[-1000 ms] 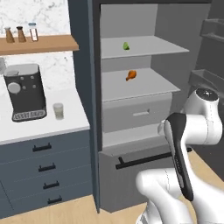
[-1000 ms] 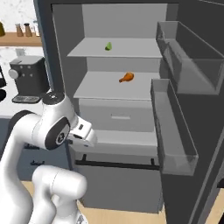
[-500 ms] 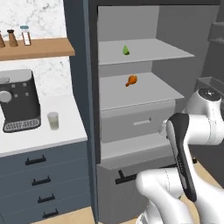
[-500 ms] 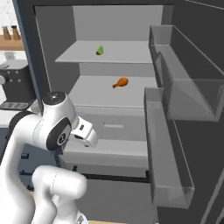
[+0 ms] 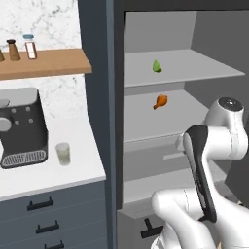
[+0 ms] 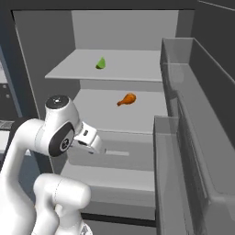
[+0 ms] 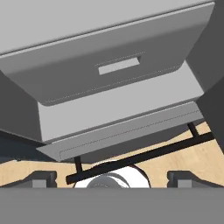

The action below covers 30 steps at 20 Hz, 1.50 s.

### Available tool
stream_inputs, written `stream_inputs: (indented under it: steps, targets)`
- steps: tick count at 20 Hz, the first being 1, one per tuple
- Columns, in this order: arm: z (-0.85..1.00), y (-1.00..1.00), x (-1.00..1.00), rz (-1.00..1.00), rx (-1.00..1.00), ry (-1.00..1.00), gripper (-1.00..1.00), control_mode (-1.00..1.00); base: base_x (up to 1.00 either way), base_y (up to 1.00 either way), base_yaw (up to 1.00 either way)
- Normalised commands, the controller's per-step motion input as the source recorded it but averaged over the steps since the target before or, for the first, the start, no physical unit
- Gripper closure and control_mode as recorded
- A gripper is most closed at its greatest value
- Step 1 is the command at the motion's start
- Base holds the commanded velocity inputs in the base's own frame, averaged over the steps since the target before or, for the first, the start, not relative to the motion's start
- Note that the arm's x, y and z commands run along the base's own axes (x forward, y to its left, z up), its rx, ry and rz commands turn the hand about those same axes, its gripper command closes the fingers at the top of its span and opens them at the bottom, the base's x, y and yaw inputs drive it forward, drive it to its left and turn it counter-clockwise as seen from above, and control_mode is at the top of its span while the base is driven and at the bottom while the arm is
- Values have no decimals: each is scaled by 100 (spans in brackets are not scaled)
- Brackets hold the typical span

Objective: Grab a lemon wedge from the fridge and one ice cube from the ice bowl, and put them in the glass of lemonade.

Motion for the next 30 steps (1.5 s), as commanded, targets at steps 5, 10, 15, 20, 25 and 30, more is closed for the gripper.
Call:
stream_inputs:
  steps: [5,10,15,20,25,30]
  targets:
    - [0,-4,23,4,0,0,-100,-100,11,-3,2]
    - [0,-23,7,6,0,0,-100,-100,0,0,0]
    - [0,-22,0,14,0,0,-100,-100,0,0,0]
    - [20,0,0,20,0,-4,-100,-100,0,0,0]
    - [51,12,13,10,-4,-22,-100,-100,0,0,0]
    - [53,33,39,0,-5,-15,-100,-100,0,0,0]
